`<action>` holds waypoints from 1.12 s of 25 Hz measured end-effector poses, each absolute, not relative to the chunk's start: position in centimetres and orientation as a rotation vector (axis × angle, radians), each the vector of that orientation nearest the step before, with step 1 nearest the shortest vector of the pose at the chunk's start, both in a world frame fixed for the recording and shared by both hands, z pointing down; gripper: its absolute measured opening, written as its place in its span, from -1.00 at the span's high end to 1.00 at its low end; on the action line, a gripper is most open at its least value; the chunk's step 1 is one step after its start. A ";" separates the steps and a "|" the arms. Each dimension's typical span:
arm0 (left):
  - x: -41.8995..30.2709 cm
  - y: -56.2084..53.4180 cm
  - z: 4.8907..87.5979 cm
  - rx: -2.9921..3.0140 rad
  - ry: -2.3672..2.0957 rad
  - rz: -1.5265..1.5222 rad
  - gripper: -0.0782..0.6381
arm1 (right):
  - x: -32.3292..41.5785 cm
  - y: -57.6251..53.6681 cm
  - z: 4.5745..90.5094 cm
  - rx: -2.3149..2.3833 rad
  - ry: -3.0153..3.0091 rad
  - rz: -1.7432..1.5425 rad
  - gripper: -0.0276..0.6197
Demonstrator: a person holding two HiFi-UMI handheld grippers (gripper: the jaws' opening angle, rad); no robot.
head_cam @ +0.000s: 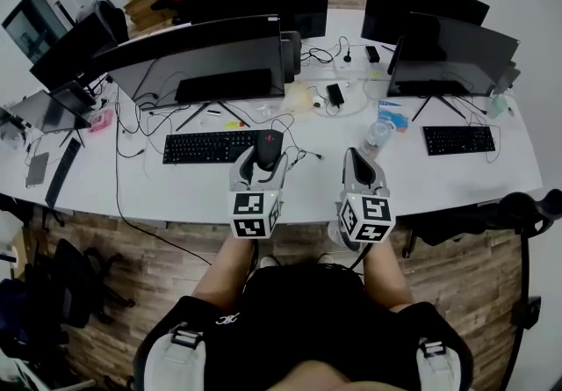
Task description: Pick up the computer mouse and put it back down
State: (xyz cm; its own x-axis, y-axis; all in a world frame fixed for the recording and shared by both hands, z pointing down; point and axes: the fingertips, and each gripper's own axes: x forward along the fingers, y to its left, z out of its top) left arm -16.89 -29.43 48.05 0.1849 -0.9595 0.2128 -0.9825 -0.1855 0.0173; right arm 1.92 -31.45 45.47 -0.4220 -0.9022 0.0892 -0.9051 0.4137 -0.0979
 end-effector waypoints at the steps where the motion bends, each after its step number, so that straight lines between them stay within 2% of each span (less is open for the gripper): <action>1: -16.9 -29.5 48.2 2.297 -1.899 0.231 -0.11 | 2.0 -31.4 45.4 1.678 -2.622 0.200 0.92; 14: -16.3 -30.1 53.2 2.258 -1.818 0.295 -0.11 | 3.7 -30.4 45.0 1.739 -2.574 0.181 0.92; 28: -13.1 -30.4 66.8 2.189 -1.585 0.531 -0.12 | 7.8 -28.4 45.3 1.859 -2.440 0.162 0.92</action>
State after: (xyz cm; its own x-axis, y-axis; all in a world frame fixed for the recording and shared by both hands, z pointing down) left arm -13.10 -30.37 66.83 0.2906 -0.8079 0.5128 -0.9537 -0.2880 0.0867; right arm 7.80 -28.45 45.34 -0.2656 -0.9567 0.1194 -0.9640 0.2625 -0.0415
